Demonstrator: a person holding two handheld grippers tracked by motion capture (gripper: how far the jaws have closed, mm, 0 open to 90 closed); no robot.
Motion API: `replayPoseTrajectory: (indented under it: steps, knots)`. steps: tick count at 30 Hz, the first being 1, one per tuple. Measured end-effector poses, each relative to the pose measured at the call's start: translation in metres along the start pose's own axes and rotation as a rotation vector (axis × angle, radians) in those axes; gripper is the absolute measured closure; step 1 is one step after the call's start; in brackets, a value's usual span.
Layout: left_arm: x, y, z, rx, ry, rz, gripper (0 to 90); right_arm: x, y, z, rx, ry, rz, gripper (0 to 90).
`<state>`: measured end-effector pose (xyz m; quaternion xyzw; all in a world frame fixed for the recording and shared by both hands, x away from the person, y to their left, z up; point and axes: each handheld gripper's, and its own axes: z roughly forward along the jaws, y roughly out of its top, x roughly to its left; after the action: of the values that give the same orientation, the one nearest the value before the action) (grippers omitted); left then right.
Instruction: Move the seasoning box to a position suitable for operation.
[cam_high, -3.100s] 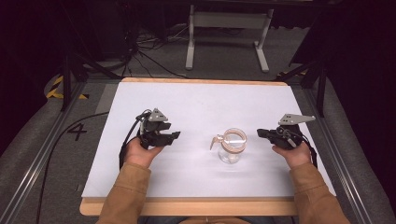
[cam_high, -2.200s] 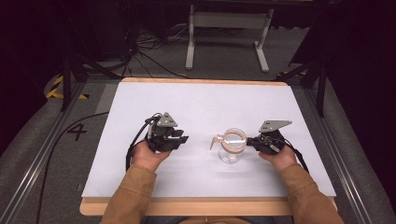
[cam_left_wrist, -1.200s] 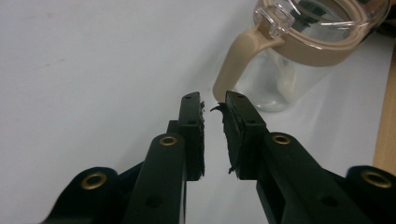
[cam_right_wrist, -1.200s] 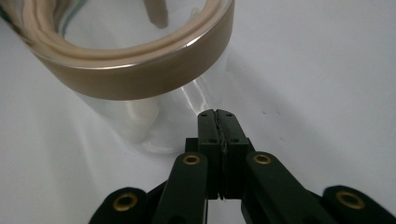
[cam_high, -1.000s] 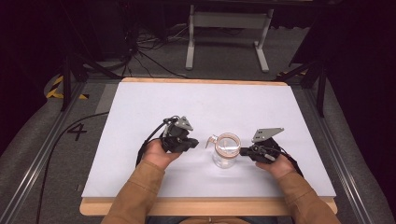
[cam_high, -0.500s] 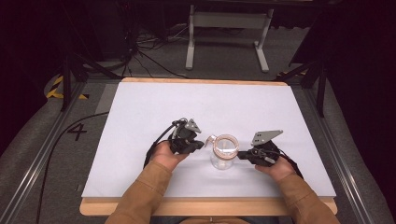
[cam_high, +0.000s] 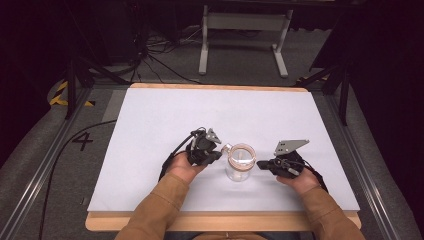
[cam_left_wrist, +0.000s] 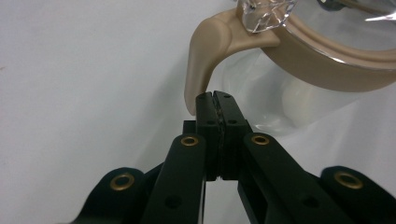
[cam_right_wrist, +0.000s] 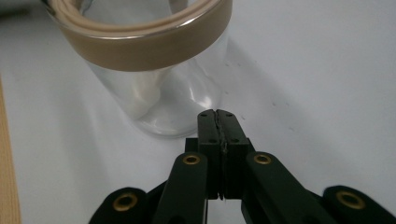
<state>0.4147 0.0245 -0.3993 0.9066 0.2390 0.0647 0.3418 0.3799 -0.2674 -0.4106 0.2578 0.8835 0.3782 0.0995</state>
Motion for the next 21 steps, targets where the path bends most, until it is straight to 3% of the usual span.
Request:
replayPoseTrajectory:
  steps: [10,21]
  knots:
    - [0.005,0.006,0.006,0.019,0.017,0.016,89.7,0.003,-0.008,-0.008,-0.004,-0.014,0.015,89.5]
    - [0.005,0.008,0.004,0.044,0.036,-0.011,89.6,0.002,-0.011,-0.01,-0.006,-0.014,0.025,89.4]
